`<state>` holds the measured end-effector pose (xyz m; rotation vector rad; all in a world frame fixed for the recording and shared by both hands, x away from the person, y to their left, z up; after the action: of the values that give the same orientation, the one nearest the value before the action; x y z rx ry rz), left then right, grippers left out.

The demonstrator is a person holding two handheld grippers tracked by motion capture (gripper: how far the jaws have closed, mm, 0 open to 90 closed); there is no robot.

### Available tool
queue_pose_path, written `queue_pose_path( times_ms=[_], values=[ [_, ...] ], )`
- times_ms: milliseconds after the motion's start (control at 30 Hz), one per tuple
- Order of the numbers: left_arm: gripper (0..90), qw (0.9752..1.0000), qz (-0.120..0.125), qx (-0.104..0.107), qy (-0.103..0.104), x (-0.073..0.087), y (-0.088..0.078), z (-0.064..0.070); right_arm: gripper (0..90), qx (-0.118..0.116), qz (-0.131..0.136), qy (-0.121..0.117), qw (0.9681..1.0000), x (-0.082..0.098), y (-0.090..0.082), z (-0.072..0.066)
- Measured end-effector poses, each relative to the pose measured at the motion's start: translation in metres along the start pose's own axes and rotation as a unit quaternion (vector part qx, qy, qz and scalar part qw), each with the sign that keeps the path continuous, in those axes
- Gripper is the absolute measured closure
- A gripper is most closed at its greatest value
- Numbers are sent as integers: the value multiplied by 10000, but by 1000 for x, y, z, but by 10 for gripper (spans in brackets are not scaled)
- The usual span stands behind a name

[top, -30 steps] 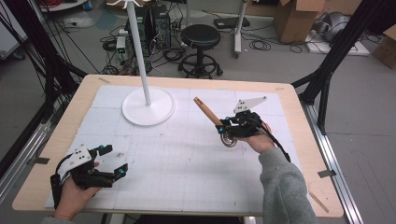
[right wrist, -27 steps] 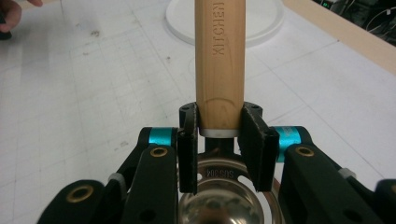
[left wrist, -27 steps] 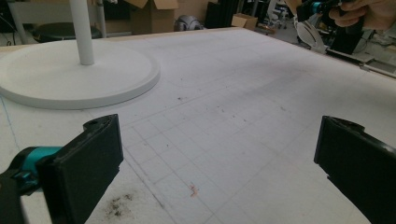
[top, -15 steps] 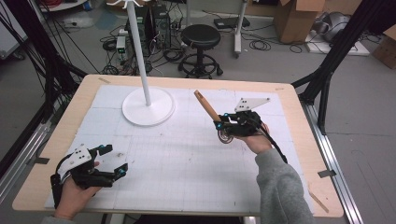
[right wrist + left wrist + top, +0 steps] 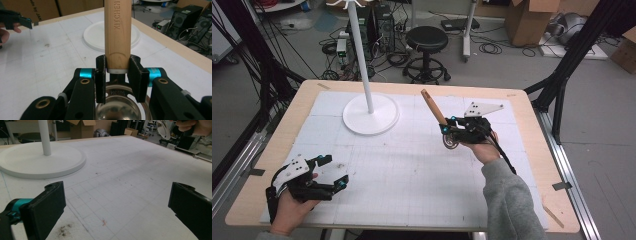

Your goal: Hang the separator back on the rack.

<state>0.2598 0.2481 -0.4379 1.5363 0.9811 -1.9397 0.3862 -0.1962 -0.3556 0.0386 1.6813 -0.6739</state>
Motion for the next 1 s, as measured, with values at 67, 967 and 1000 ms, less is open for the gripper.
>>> queue_pose_path(
  times_ms=[67, 967, 1000],
  values=[
    [18, 10000, -1, 1, 0, 0, 0, 0, 699, 18, 64, -5, 10000, -2, 0, -1],
    [17, 10000, 23, 9, -14, 0, -1, -1, 700, 175, 993, -117, 9948, -37, -1, -11],
    [18, 10000, 25, 12, -5, -1, -1, -1, 700, 173, 1002, -109, 9948, -38, -1, -11]
  ],
)
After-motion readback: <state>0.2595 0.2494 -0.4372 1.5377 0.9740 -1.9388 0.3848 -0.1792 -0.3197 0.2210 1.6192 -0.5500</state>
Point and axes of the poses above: each handheld gripper's, and its own axes: y roughly forward along the jaws, x roughly out of its underside, z roughly to its right, the point moved 2 cm from there along y, roughly forward along the jaws, and after that the axes turned 6 degrees about -x, right-handed, at the moved point
